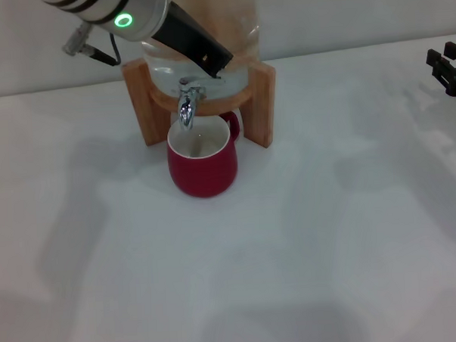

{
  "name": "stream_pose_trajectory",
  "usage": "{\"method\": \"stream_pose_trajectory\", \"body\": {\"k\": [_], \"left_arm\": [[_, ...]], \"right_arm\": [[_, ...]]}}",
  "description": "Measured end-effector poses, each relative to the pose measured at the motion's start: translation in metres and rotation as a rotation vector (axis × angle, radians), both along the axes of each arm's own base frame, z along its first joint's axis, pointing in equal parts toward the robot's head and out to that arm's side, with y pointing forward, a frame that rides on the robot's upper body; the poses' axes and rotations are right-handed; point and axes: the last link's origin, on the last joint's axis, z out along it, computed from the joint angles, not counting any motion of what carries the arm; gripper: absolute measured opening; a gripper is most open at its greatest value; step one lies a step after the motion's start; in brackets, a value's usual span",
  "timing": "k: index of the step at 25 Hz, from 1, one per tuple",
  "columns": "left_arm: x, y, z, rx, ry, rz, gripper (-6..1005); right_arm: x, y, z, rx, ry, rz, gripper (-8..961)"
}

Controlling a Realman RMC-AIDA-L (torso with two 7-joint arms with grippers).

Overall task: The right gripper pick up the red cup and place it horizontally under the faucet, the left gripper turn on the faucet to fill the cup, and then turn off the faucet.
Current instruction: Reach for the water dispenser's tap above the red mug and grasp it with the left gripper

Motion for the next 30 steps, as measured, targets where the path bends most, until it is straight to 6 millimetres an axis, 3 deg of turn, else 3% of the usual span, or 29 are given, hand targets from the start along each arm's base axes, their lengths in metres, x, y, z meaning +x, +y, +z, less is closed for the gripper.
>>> {"method": "stream_pose_trajectory", "body": {"k": [30], "left_arm": [[-0.0084,0.0009,-0.0043,-0.016,0.004,0.033,41]], "right_arm": [[0.0026,-0.0023,0.0001,0.0,-0.002,-0.007,305]]}}
